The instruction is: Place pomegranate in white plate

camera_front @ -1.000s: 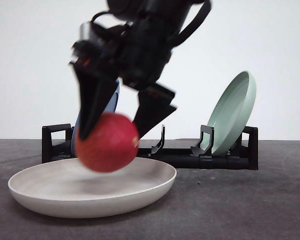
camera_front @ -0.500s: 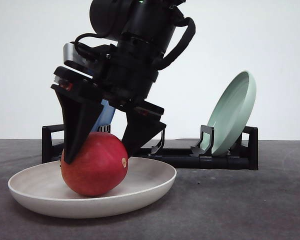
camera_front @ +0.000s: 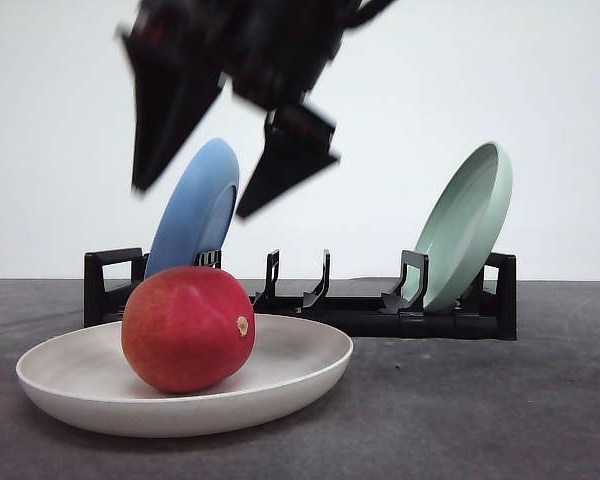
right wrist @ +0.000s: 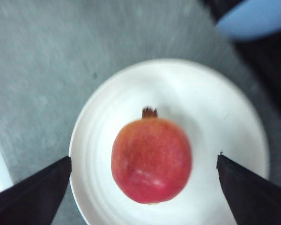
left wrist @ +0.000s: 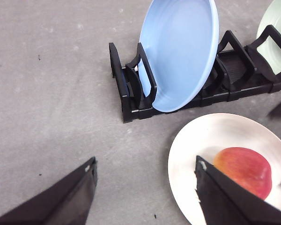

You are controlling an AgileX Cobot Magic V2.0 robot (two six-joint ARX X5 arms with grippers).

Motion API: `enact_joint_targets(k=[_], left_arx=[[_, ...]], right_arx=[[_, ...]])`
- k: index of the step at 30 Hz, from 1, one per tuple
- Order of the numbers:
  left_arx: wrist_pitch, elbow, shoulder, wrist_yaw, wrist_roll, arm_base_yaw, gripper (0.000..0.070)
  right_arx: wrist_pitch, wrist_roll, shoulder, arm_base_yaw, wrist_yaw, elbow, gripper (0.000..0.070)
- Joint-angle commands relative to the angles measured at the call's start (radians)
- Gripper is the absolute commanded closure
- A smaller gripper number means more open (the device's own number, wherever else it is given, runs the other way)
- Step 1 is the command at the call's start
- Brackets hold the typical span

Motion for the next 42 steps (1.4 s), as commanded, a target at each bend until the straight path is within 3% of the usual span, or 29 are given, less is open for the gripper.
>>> enact_joint_targets(k=[1, 14, 27, 33, 34, 35, 36, 37, 39, 42], left_arx=[[0.01, 0.018, 0.005, -0.002, -0.005, -0.002, 0.0305], [0.01, 0.018, 0.005, -0.002, -0.01, -0.002, 0.0305], [0.007, 0.018, 0.005, -0.002, -0.036, -0.002, 0.0305], [0.007, 0.018, 0.005, -0.001, -0.036, -0.002, 0.0306], [0.007, 0.018, 0.005, -0.001, -0.035, -0.002, 0.0321], [0.007, 0.018, 0.004, 0.0, -0.035, -0.002, 0.0358], [0.007, 0.018, 0.004, 0.004, -0.034, -0.002, 0.0537], [0.008, 0.018, 0.004, 0.007, -0.034, -0.002, 0.0644], [0.013, 0.018, 0.005, 0.008, -0.035, -0.002, 0.0691], [0.006, 0.018, 0.003, 0.008, -0.034, -0.002, 0.07]], right_arx=[[0.007, -0.035, -0.02, -0.015, 0.003, -0.009, 0.0071], [0.141, -0.031, -0.409, -0.272, -0.006, -0.332, 0.0072], [0.249, 0.114, -0.761, -0.483, -0.015, -0.682, 0.0086], [0.277, 0.152, -0.797, -0.504, -0.005, -0.752, 0.0089], [0.278, 0.152, -0.797, -0.504, -0.005, -0.752, 0.014], [0.279, 0.152, -0.798, -0.504, -0.004, -0.752, 0.0251], [0.279, 0.15, -0.797, -0.505, -0.003, -0.752, 0.0516], [0.281, 0.147, -0.797, -0.505, -0.001, -0.752, 0.0662], [0.289, 0.142, -0.797, -0.505, 0.011, -0.752, 0.067], [0.293, 0.143, -0.797, -0.505, 0.016, -0.752, 0.0668]])
